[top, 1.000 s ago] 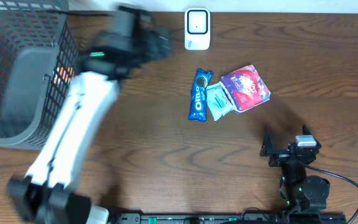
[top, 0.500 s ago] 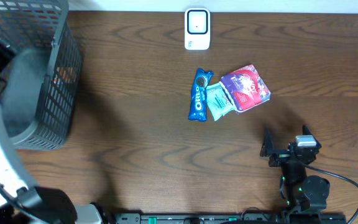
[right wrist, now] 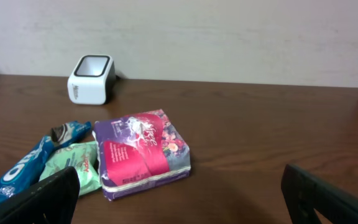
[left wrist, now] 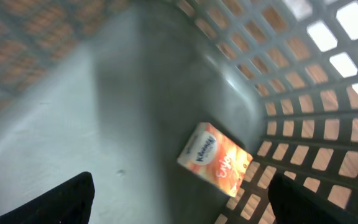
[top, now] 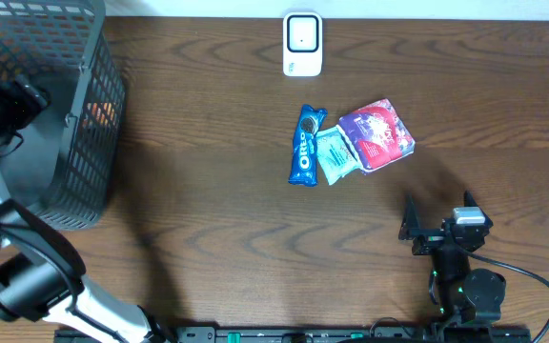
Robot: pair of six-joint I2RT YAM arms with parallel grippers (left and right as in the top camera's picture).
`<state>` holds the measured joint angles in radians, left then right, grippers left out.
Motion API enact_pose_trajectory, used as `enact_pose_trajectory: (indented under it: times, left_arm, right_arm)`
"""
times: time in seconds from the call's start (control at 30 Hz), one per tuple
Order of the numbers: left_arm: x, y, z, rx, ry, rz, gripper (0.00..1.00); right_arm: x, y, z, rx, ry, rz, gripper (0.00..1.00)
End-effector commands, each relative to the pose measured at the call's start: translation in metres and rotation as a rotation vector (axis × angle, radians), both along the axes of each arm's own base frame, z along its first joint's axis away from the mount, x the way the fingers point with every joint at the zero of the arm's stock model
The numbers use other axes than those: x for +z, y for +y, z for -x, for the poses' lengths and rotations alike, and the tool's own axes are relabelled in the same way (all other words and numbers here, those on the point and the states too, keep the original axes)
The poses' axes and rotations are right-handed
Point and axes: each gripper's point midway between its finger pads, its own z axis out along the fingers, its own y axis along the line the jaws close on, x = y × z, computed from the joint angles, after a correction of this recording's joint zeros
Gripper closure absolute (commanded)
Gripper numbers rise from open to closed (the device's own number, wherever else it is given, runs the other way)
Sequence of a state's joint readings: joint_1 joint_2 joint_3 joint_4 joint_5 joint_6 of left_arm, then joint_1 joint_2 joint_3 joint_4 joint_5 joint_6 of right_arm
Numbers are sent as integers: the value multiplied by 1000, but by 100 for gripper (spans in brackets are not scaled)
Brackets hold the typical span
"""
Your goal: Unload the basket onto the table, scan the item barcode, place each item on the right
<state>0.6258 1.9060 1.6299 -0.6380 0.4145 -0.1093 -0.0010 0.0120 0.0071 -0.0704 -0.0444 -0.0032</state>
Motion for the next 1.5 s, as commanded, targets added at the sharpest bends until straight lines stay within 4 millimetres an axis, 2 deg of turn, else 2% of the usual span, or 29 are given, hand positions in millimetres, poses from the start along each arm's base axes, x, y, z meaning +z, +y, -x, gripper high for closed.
enact_pose_trajectory:
  times: [0.0,0.2,0.33,0.57,0.63,0.8,1.1,1.27,1.33,1.47]
  left_arm:
    - [-20,-11,-12,-86,-5,38,10]
    - [-59,-16,-24,-106,36,70,10]
    - [-71,-24,-33,-128,40,72,11]
    - [-73,-44,-48,-145,33,82,11]
    - [-77,-42,-48,-120,60,46,11]
    - [-85,-22,-40,92,149,-24,11]
    - [-82,-34,-51,110,123,-3,11]
    - [-87,-38,-44,108,157,11,11]
    - [-89,-40,-40,108,176,20,17]
    - [-95,-45,-33,103,209,33,18]
  right_arm:
    - [-1,-3,0,-13,1,-17,1]
    - [-1,-3,0,-13,1,-17,1]
    - [-1,-3,0,-13,1,-17,1]
    - [-1,-3,0,-14,1,-17,1]
    - [-1,-3,0,-13,1,-17,1]
    - [-1,-3,0,-13,1,-17,1]
    - [-1,-3,0,-13,1,-17,1]
    - [-1,-3,0,-13,1,-17,1]
    - [-1,-3,0,-13,1,-17,1]
    - [-1,-3,0,-13,1,-17,1]
